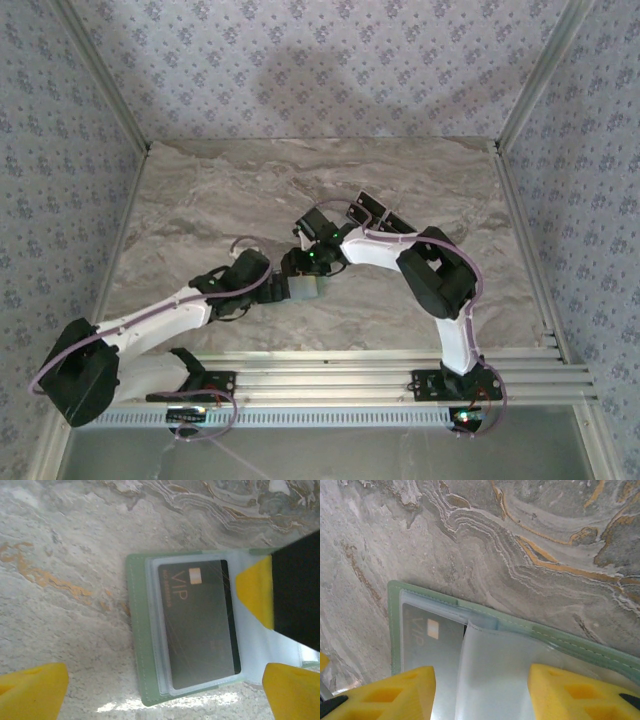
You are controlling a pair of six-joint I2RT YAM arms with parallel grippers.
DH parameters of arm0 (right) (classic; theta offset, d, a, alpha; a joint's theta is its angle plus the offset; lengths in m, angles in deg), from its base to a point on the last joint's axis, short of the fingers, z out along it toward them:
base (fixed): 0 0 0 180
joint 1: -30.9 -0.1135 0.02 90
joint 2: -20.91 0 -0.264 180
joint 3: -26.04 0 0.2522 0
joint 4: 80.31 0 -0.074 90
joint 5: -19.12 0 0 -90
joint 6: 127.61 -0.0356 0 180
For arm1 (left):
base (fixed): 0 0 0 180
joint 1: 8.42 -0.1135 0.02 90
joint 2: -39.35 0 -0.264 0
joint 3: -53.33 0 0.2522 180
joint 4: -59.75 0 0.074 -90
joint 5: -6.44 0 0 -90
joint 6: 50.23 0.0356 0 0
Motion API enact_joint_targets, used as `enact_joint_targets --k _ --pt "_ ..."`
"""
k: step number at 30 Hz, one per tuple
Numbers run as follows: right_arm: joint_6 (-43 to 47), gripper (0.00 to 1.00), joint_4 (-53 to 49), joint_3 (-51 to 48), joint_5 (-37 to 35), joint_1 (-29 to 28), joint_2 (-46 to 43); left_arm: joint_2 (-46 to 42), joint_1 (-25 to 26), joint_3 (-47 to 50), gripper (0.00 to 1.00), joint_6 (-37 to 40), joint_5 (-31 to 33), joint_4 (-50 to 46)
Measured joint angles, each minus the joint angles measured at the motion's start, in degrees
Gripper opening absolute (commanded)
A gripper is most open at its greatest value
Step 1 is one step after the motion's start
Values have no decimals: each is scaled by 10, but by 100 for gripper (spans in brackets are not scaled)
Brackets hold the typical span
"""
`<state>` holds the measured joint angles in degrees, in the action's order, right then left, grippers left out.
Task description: Put the credit cards into the card holder
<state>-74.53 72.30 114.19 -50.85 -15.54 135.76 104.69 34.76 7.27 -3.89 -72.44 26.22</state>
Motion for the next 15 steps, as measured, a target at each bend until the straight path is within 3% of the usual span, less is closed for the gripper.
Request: enact_joint_targets --k 15 --pt "-17 54 12 -4 4 -1 0 71 31 -18 100 2 5 34"
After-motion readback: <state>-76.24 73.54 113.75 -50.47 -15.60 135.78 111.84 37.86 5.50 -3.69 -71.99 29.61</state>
